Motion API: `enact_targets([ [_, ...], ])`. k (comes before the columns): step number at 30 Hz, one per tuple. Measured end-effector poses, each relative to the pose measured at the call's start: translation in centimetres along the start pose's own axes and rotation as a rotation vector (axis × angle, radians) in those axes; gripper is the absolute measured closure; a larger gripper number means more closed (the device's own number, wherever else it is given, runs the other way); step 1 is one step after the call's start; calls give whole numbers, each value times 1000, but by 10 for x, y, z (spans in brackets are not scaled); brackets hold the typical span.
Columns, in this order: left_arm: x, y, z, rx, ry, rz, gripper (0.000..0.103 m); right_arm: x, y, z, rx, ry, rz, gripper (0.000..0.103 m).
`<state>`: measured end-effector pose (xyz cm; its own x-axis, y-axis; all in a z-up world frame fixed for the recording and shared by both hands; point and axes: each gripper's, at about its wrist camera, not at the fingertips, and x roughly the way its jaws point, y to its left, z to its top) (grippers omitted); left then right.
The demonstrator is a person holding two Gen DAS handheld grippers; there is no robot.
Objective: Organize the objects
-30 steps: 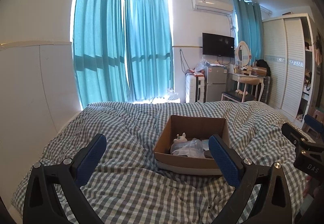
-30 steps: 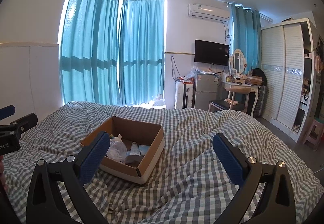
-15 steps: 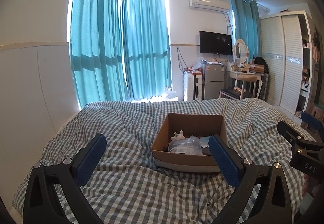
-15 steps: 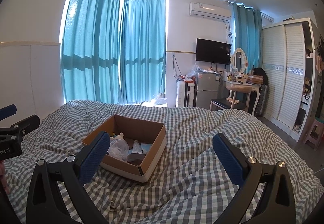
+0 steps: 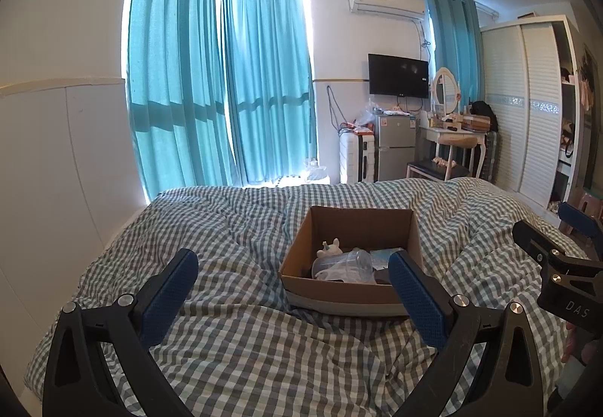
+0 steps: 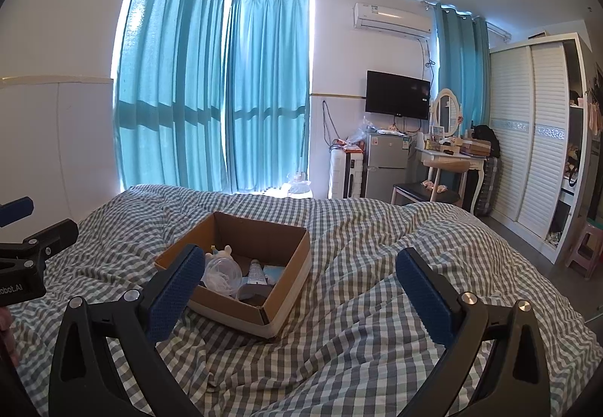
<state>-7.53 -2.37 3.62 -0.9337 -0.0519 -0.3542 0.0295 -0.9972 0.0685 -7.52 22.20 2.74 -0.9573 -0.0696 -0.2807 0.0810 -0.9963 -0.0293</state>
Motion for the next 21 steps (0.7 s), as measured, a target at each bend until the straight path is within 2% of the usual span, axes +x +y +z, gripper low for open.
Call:
enact_targets([
  [14,-1,6,1,-16,5,-12,0,2,4,0,-6,10,3,1],
  [21,1,7,0,-22,2,7,0,3,5,1,-11,9,-3,1],
])
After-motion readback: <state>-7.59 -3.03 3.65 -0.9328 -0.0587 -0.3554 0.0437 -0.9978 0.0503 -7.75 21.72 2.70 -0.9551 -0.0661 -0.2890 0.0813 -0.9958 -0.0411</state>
